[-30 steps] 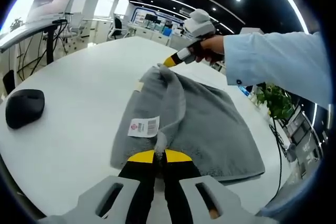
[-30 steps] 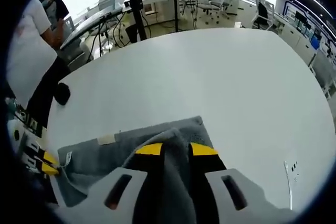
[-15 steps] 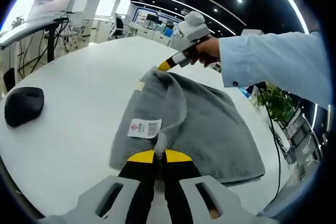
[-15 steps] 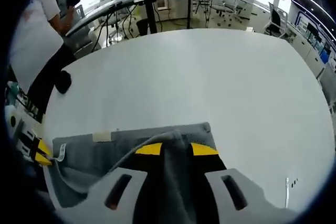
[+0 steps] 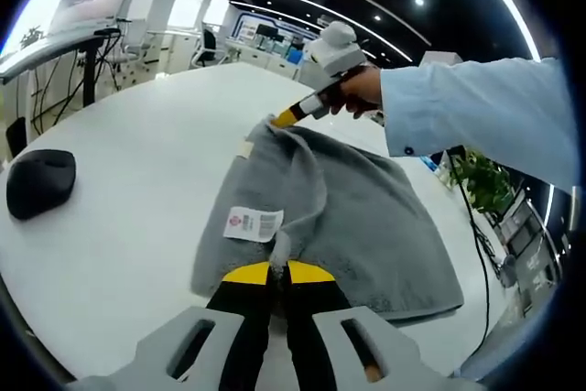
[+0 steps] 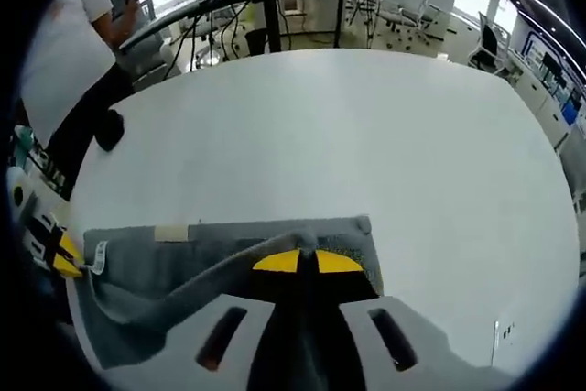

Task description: Fold the towel on the table until its edges align and the towel forms a compact rectangular stack.

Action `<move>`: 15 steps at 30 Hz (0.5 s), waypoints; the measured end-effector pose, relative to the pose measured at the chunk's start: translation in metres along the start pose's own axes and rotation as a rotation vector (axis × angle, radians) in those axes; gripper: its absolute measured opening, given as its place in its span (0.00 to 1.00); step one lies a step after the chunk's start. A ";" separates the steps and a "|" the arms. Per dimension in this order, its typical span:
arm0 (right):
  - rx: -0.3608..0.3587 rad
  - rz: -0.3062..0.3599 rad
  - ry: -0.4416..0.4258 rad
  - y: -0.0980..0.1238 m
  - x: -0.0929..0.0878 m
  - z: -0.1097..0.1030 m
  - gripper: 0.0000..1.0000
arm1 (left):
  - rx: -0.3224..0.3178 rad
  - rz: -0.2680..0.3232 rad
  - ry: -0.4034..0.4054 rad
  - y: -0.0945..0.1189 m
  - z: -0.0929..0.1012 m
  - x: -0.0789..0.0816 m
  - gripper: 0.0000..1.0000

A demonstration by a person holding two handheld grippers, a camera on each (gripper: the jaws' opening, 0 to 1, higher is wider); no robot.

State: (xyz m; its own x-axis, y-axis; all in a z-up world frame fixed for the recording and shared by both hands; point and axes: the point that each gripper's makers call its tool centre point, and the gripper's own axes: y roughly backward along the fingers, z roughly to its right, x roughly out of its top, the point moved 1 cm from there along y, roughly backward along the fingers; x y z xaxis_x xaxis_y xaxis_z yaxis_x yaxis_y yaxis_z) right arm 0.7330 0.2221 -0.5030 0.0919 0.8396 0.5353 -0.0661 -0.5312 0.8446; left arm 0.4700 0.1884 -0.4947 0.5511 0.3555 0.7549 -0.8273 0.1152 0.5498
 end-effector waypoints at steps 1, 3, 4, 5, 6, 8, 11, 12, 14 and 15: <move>-0.005 0.003 -0.003 0.002 0.001 0.002 0.01 | -0.001 0.000 -0.001 0.000 0.000 0.000 0.04; -0.012 0.013 -0.013 0.006 0.005 0.007 0.01 | 0.000 0.000 -0.002 0.001 0.000 0.000 0.04; -0.019 0.018 -0.016 0.010 0.005 0.007 0.01 | -0.001 0.001 -0.002 0.001 0.000 0.000 0.04; -0.026 0.028 -0.018 0.014 0.007 0.009 0.01 | -0.002 0.002 -0.001 0.001 0.000 0.001 0.04; -0.033 0.031 -0.020 0.016 0.008 0.009 0.01 | -0.002 0.006 -0.001 0.002 0.001 0.003 0.04; -0.046 0.039 -0.015 0.018 0.011 0.015 0.01 | -0.003 0.012 0.000 0.002 0.002 0.005 0.04; -0.074 0.052 -0.015 0.026 0.013 0.021 0.01 | -0.003 0.026 -0.001 0.003 0.001 0.012 0.04; -0.080 0.053 -0.016 0.025 0.014 0.025 0.01 | -0.002 0.032 -0.003 0.004 0.001 0.014 0.04; -0.087 0.056 -0.018 0.021 0.015 0.032 0.01 | 0.001 0.041 -0.010 0.005 0.001 0.018 0.04; -0.092 0.056 -0.017 0.020 0.015 0.034 0.01 | 0.004 0.042 -0.012 0.004 0.001 0.019 0.04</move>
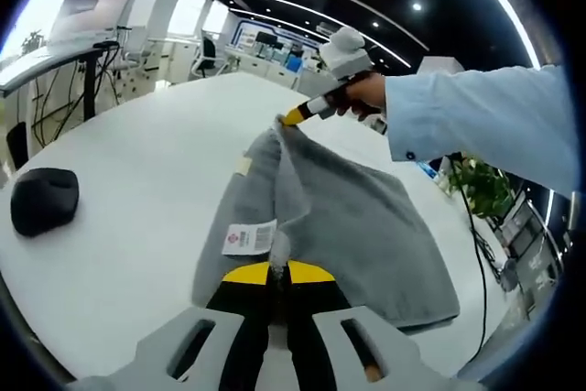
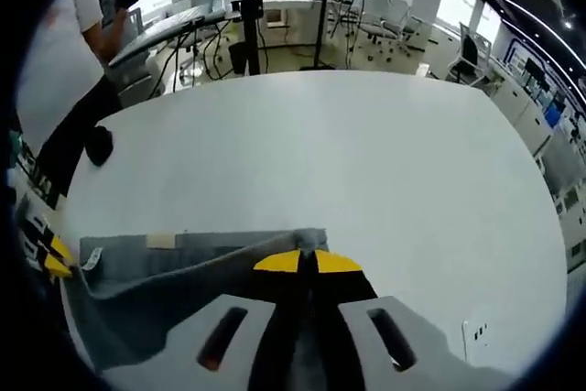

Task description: Fold the towel on the table until its edges align and the towel forms a compact rectangular stack.

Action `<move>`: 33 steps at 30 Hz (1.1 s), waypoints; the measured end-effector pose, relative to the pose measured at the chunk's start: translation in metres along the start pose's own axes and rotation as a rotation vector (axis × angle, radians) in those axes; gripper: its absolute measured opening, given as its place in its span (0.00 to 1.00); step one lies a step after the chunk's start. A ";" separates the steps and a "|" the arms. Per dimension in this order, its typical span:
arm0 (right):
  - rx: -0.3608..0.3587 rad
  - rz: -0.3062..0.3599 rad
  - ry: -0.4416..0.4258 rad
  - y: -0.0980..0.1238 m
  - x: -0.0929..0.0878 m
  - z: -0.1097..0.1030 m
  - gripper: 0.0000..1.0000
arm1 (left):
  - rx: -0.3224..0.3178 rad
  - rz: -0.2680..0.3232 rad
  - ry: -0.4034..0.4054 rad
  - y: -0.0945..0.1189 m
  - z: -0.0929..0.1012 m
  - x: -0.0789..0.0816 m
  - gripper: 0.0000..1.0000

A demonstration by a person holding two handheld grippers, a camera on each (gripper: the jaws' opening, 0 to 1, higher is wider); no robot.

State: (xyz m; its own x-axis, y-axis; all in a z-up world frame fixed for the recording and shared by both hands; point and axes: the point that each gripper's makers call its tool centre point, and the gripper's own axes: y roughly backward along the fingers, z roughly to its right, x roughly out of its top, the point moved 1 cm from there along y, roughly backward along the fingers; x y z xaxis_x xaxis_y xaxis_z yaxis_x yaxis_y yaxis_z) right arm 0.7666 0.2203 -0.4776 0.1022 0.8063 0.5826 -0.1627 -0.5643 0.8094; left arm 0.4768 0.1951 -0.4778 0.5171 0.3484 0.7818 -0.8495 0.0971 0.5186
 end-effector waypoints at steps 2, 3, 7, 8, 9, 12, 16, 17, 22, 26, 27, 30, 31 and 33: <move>-0.006 0.002 -0.002 0.002 -0.002 -0.002 0.01 | 0.004 0.003 0.004 -0.001 -0.002 0.001 0.04; -0.009 0.001 -0.002 -0.001 -0.001 0.000 0.01 | 0.006 0.003 0.003 0.000 -0.002 0.001 0.04; -0.021 -0.007 0.008 -0.005 -0.003 0.000 0.01 | 0.019 0.001 0.000 0.000 -0.006 -0.002 0.04; -0.023 -0.010 0.006 -0.006 -0.004 -0.001 0.01 | 0.025 0.001 0.001 0.000 -0.005 -0.003 0.04; -0.027 -0.015 0.008 -0.010 -0.005 0.002 0.01 | 0.026 0.001 0.001 0.001 -0.006 -0.004 0.04; -0.037 -0.020 0.018 -0.012 -0.007 0.000 0.01 | 0.044 0.008 -0.001 0.002 -0.010 -0.004 0.04; -0.041 -0.030 0.026 -0.024 -0.007 0.009 0.01 | 0.060 0.017 -0.007 0.004 -0.015 -0.003 0.05; -0.040 -0.029 0.025 -0.025 -0.006 0.010 0.01 | 0.062 0.018 -0.006 0.005 -0.016 -0.003 0.05; -0.046 -0.036 0.040 -0.024 -0.009 0.003 0.01 | 0.081 0.024 -0.002 0.008 -0.018 -0.004 0.06; -0.049 -0.042 0.035 -0.028 -0.011 0.008 0.01 | 0.093 0.021 0.003 0.010 -0.022 -0.006 0.07; -0.049 -0.042 0.037 -0.024 -0.012 0.003 0.01 | 0.094 0.022 0.004 0.010 -0.023 -0.007 0.07; -0.051 -0.042 0.049 -0.032 -0.011 0.011 0.01 | 0.106 0.025 0.007 0.011 -0.025 -0.005 0.07; -0.052 -0.041 0.050 -0.026 -0.012 0.005 0.01 | 0.111 0.026 0.011 0.012 -0.027 -0.006 0.08; -0.049 -0.039 0.048 -0.029 -0.012 0.008 0.02 | 0.114 0.024 0.014 0.013 -0.029 -0.007 0.08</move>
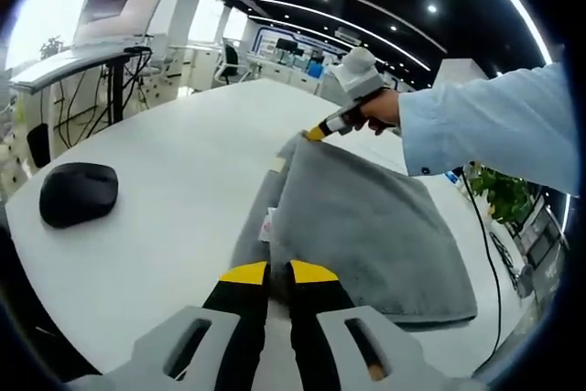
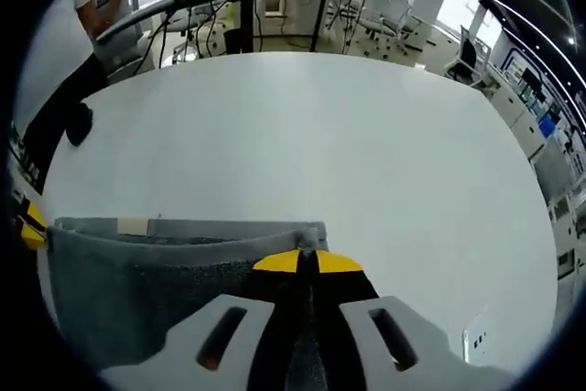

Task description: Fold the towel on the table until its edges align and the towel forms a compact rectangular stack.

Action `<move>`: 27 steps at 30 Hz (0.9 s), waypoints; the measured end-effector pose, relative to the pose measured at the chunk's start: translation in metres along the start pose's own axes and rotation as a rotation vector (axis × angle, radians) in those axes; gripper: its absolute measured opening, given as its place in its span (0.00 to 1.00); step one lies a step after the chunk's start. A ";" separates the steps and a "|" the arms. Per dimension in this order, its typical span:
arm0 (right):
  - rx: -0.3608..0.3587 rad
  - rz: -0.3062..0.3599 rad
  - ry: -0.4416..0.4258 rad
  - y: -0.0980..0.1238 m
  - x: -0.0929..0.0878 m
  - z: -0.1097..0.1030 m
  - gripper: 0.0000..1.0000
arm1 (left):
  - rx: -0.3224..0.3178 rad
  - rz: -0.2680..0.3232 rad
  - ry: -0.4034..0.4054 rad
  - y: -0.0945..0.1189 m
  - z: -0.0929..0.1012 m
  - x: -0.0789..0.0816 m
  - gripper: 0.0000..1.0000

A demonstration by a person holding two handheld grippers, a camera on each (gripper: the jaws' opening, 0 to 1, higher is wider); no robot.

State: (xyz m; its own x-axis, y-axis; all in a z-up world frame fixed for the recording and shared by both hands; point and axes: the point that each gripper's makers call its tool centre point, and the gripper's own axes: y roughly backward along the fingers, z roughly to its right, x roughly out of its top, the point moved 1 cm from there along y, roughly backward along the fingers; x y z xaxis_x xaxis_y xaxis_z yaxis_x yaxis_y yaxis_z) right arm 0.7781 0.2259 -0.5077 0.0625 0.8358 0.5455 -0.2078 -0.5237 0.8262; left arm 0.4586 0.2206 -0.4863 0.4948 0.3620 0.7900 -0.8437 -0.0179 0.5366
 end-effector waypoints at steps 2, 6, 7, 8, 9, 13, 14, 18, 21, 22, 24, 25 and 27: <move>-0.004 0.002 -0.001 0.005 -0.002 -0.003 0.03 | 0.004 -0.003 0.000 0.001 -0.001 -0.001 0.08; -0.025 0.010 0.016 0.001 0.001 0.008 0.09 | 0.012 -0.004 0.001 0.002 -0.004 -0.003 0.08; -0.024 0.011 0.015 0.002 0.001 0.008 0.08 | 0.014 -0.004 0.002 0.003 -0.005 -0.003 0.08; -0.024 0.014 0.013 0.007 0.001 0.003 0.08 | 0.018 -0.002 -0.002 0.005 -0.005 -0.003 0.08; -0.025 0.016 0.015 0.008 0.001 0.002 0.07 | 0.022 0.008 -0.007 0.005 -0.005 -0.001 0.09; -0.030 0.025 0.009 0.012 0.002 0.002 0.08 | 0.017 0.023 -0.010 0.006 -0.001 0.007 0.11; -0.030 0.026 0.008 0.014 0.002 0.002 0.08 | 0.014 0.026 -0.015 0.006 0.000 0.009 0.11; -0.037 0.036 0.006 0.017 0.006 0.008 0.08 | 0.003 0.040 -0.032 0.006 0.006 0.016 0.11; -0.039 0.041 0.003 0.015 0.008 0.017 0.07 | -0.011 0.055 -0.045 0.006 0.012 0.021 0.11; -0.040 0.042 0.001 0.019 0.007 0.015 0.07 | -0.017 0.065 -0.062 0.006 0.015 0.023 0.11; -0.041 0.042 -0.003 0.023 0.005 0.011 0.07 | -0.032 0.070 -0.079 0.005 0.022 0.026 0.11; -0.041 0.042 -0.003 0.024 0.004 0.010 0.07 | -0.037 0.069 -0.080 0.005 0.023 0.026 0.11; -0.035 0.039 -0.006 0.018 0.004 0.017 0.07 | -0.051 0.073 -0.083 0.003 0.029 0.027 0.11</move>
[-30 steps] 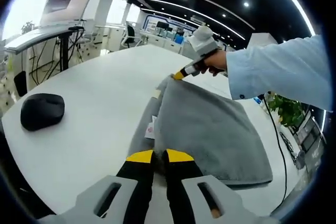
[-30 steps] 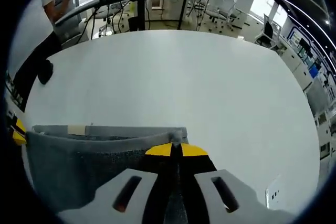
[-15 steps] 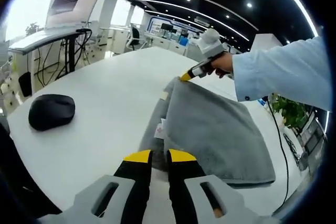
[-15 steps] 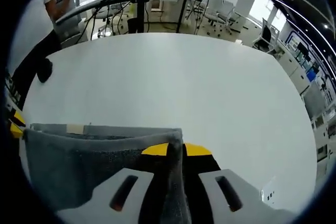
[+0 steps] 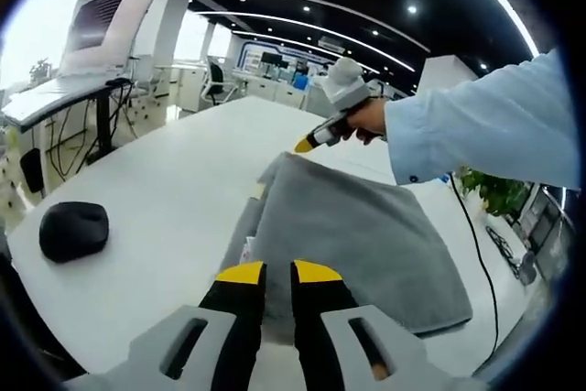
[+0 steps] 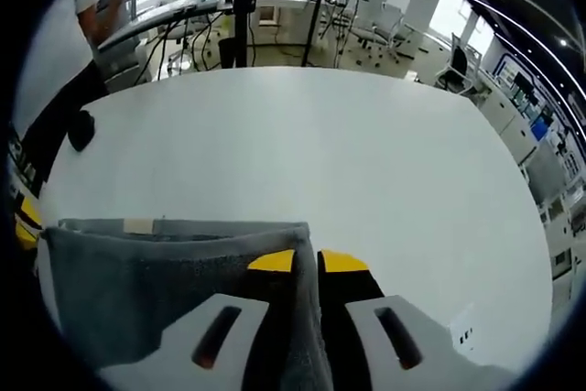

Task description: Fold the towel on the table until its edges align and the towel forms a compact rectangular stack.

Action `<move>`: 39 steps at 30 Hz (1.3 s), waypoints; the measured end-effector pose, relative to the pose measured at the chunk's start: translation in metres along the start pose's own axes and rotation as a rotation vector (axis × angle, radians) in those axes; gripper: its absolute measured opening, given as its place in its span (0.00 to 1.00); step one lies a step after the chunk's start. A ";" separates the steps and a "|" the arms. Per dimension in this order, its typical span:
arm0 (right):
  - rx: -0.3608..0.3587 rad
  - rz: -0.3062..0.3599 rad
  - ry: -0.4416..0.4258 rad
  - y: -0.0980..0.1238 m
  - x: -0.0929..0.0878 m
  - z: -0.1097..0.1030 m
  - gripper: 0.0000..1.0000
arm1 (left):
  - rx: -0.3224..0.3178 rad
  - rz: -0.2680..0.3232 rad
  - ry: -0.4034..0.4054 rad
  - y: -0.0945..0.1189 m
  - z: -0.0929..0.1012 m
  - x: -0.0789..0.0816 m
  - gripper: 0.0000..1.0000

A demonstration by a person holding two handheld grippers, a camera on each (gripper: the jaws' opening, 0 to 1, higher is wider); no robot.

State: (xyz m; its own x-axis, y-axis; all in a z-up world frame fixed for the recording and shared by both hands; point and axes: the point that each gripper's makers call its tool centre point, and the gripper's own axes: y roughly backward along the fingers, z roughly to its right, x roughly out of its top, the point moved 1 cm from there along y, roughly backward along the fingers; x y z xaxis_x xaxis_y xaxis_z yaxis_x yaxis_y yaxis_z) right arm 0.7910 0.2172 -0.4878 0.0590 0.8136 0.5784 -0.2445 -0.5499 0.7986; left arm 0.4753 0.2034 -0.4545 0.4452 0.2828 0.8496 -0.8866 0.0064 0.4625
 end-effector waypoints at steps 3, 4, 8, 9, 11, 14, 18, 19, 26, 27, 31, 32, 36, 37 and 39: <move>0.005 0.001 -0.001 0.006 -0.004 -0.007 0.06 | -0.019 -0.002 0.000 -0.003 0.005 -0.001 0.11; 0.013 0.002 -0.010 0.012 -0.007 -0.013 0.06 | -0.034 -0.015 -0.005 -0.006 0.008 -0.004 0.11; 0.043 -0.002 -0.047 0.016 -0.013 -0.017 0.00 | -0.039 -0.057 0.005 -0.011 0.007 -0.017 0.11; 0.048 -0.004 -0.052 0.018 -0.015 -0.020 0.00 | -0.035 -0.065 0.005 -0.012 0.006 -0.020 0.11; 0.052 -0.015 -0.064 0.017 -0.021 -0.022 0.00 | -0.026 -0.071 -0.001 -0.012 0.004 -0.023 0.12; 0.055 -0.034 -0.073 0.013 -0.029 -0.020 0.00 | -0.011 -0.099 0.007 -0.013 -0.002 -0.030 0.12; 0.059 -0.062 -0.081 0.006 -0.040 -0.015 0.00 | -0.005 -0.119 0.016 -0.013 -0.006 -0.037 0.12; 0.059 -0.064 -0.081 0.008 -0.043 -0.018 0.00 | -0.005 -0.122 0.021 -0.013 -0.007 -0.039 0.12; 0.040 -0.070 -0.060 0.008 -0.046 -0.009 0.00 | -0.008 -0.137 0.022 -0.013 -0.006 -0.041 0.12; 0.039 -0.070 -0.066 0.012 -0.046 -0.012 0.00 | -0.008 -0.137 0.022 -0.013 -0.006 -0.041 0.12; 0.032 -0.071 -0.065 0.016 -0.047 -0.013 0.00 | -0.008 -0.137 0.023 -0.013 -0.007 -0.040 0.12; 0.032 -0.064 -0.070 0.018 -0.046 -0.013 0.00 | -0.009 -0.135 0.024 -0.012 -0.006 -0.039 0.12; 0.026 -0.052 -0.078 0.025 -0.045 -0.012 0.02 | -0.015 -0.125 0.025 -0.011 -0.004 -0.037 0.14; 0.022 -0.049 -0.079 0.018 -0.044 0.002 0.02 | -0.018 -0.119 0.028 -0.010 -0.003 -0.036 0.14; 0.024 -0.039 -0.090 0.029 -0.045 -0.004 0.03 | -0.021 -0.114 0.026 -0.009 -0.001 -0.034 0.15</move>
State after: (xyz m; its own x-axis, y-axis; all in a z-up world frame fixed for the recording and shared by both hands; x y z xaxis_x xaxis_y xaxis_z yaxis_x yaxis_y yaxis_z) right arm 0.7772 0.1656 -0.4914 0.1549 0.8147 0.5589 -0.2173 -0.5237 0.8237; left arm 0.4683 0.1946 -0.4874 0.5397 0.3041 0.7850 -0.8332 0.0597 0.5497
